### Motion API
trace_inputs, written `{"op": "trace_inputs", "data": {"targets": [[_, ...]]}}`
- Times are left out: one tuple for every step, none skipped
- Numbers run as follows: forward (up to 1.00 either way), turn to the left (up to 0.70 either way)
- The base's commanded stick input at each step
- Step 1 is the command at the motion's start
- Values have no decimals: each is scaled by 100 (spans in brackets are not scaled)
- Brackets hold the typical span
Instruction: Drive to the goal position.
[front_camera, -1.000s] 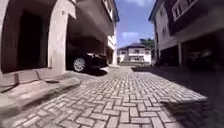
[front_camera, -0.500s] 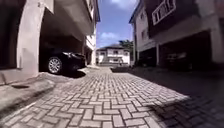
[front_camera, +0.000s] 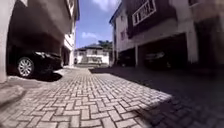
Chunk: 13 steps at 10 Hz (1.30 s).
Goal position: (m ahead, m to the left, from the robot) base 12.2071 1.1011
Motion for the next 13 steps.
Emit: {"op": "trace_inputs", "data": {"targets": [[50, 0], [50, 0], [50, 0], [50, 0], [50, 0], [50, 0], [50, 0], [50, 0], [50, 0], [50, 0], [50, 0], [50, 0], [50, 0]]}}
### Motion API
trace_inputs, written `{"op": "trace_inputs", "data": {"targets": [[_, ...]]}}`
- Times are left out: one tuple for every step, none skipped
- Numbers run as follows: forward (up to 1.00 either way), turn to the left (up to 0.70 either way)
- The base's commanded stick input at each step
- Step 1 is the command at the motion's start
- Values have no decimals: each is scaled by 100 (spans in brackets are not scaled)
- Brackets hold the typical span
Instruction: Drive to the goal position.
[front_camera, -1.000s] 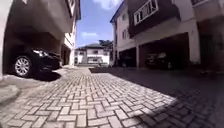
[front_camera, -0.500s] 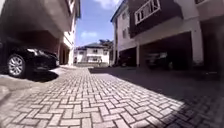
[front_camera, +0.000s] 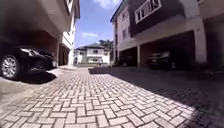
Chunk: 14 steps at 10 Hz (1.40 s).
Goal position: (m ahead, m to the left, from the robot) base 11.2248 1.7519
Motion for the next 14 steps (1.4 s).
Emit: {"op": "trace_inputs", "data": {"targets": [[50, 0], [50, 0], [50, 0], [50, 0], [50, 0], [50, 0], [50, 0], [50, 0], [50, 0], [50, 0], [50, 0], [50, 0], [50, 0], [50, 0]]}}
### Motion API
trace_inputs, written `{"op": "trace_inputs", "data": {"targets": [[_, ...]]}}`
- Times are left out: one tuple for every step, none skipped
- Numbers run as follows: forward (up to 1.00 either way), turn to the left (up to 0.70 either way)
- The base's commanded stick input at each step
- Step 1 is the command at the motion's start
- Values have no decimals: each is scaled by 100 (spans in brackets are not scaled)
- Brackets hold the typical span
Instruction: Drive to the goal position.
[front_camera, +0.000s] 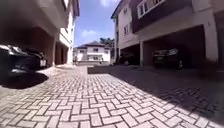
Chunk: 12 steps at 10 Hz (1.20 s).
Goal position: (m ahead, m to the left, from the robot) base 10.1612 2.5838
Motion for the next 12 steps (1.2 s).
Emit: {"op": "trace_inputs", "data": {"targets": [[50, 0], [50, 0], [50, 0], [50, 0], [50, 0], [50, 0], [50, 0], [50, 0], [50, 0], [50, 0], [50, 0], [50, 0]]}}
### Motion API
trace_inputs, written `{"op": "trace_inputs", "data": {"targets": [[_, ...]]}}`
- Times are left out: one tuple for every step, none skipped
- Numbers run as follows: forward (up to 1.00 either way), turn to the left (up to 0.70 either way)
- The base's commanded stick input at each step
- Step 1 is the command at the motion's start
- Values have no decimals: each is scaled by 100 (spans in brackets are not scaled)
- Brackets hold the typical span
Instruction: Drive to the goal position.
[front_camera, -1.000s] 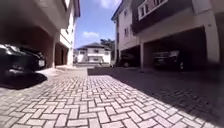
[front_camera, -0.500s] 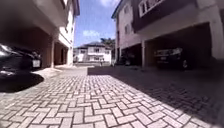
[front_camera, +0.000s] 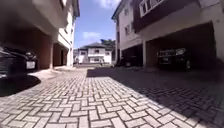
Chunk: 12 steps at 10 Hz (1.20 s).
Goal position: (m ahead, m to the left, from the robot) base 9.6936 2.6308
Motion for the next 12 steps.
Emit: {"op": "trace_inputs", "data": {"targets": [[50, 0], [50, 0], [50, 0], [50, 0], [50, 0], [50, 0], [50, 0], [50, 0], [50, 0], [50, 0], [50, 0], [50, 0]]}}
